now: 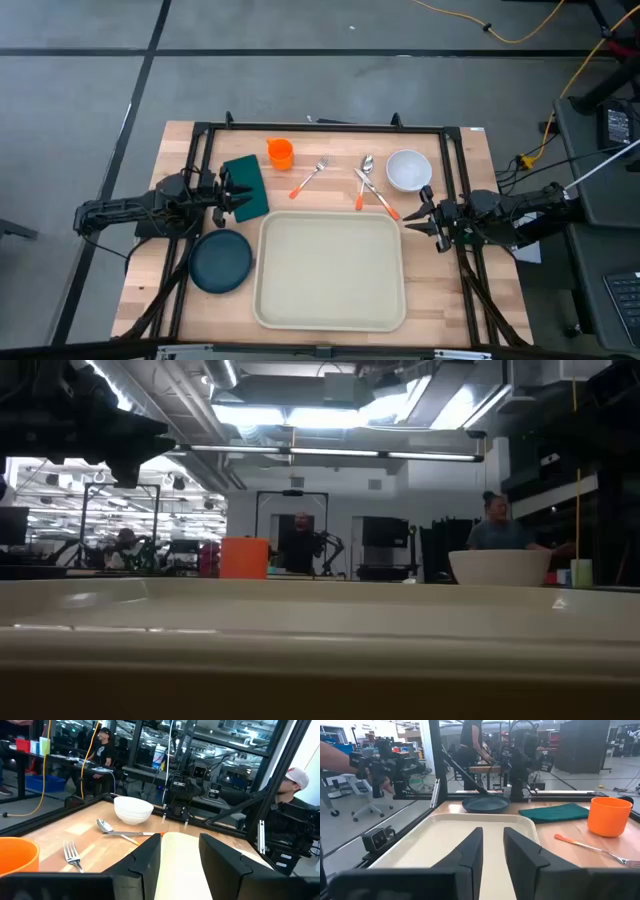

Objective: Set up tray

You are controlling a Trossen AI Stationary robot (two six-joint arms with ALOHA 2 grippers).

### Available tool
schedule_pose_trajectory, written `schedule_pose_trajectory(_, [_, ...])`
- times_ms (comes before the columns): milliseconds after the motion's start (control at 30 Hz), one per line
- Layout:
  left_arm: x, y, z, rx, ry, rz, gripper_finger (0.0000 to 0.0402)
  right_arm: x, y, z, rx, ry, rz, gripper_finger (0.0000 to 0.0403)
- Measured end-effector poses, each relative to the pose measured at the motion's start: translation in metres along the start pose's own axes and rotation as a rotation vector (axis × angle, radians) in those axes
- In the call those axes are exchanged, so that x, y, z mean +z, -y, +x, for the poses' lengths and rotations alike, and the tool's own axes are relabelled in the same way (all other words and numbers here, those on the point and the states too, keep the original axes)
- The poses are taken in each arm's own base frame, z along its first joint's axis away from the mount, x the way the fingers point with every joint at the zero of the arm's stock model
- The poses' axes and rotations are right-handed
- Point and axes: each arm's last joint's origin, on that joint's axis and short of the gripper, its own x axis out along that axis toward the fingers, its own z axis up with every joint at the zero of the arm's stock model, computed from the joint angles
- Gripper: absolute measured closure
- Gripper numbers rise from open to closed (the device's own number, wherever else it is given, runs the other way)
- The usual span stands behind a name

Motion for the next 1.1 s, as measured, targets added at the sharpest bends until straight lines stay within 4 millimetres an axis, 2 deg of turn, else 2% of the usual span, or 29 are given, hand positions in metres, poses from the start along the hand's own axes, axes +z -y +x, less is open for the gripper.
schedule_pose_trajectory(200, [0.0009, -0.0002, 0.0, 0.012, 0.012, 0.0, 0.0272, 0.0, 0.0, 0.0, -0.001, 0.0, 0.081, 0.032])
schedule_pose_trajectory(467, [0.0009, -0.0005, 0.0, 0.021, 0.015, -0.048, 0.0272, 0.0, 0.0, 0.0, -0.001, 0.0, 0.077, 0.032])
schedule_pose_trajectory(967, [0.0064, -0.009, -0.002, 0.33, 0.167, -0.179, 0.0272, 0.0002, 0.0, 0.0, -0.001, 0.002, 0.336, 0.032])
schedule_pose_trajectory(1100, [0.007, -0.009, -0.0021, 0.334, 0.178, -0.19, 0.0272, 0.0017, 0.0009, 0.0, -0.031, 0.024, 0.359, 0.032])
